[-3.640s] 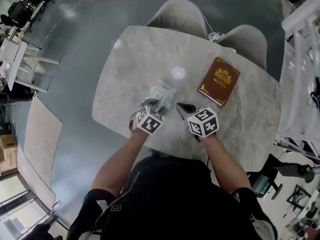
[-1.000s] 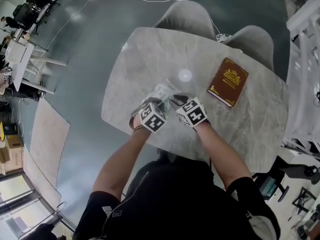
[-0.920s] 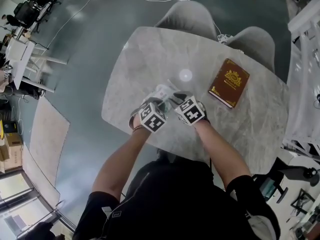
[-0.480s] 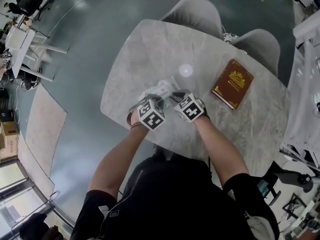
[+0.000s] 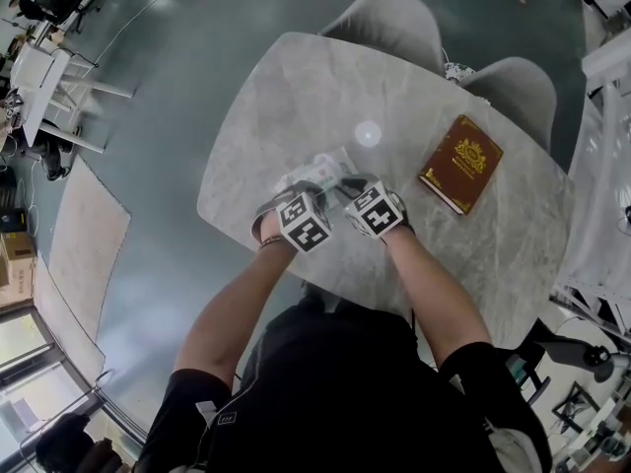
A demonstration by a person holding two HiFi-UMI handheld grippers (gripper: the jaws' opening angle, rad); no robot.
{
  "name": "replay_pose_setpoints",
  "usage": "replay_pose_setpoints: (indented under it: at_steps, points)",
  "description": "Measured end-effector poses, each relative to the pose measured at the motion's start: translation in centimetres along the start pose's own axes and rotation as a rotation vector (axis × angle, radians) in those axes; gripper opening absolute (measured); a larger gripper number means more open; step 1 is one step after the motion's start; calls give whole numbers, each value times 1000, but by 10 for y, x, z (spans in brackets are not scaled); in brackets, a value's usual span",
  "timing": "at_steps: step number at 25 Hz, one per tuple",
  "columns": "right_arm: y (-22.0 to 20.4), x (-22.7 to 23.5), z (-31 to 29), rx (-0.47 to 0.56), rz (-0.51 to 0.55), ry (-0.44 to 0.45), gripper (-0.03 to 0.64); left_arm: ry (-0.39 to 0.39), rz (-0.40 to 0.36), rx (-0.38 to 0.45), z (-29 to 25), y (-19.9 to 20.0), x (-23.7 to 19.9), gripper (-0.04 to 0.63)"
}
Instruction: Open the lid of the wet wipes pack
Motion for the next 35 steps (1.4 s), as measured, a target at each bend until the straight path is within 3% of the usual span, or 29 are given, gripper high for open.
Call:
replay_pose_setpoints:
  at_steps: [16, 25, 31, 35]
  points:
    - [0, -1, 0, 4, -23, 3, 94, 53, -35, 3, -7, 1, 8, 52]
    - [-1, 0, 0, 20, -26, 0, 92, 66, -50, 16, 3, 4, 1, 28]
    - [-6, 2, -2, 3, -26, -26, 92, 157, -17, 71, 30, 13, -29, 18]
    - [-3, 1, 5, 22, -106, 4, 92, 164, 4, 63, 41, 9, -51, 18]
Point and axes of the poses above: the fingertips, and each gripper's own axes: z backward along the fingers, x to its right, y out of its top, the point moved 9 cm from there along z, backward along the fingers, and after that the axes turned 2 degrees about y, right-handed, at the moved point
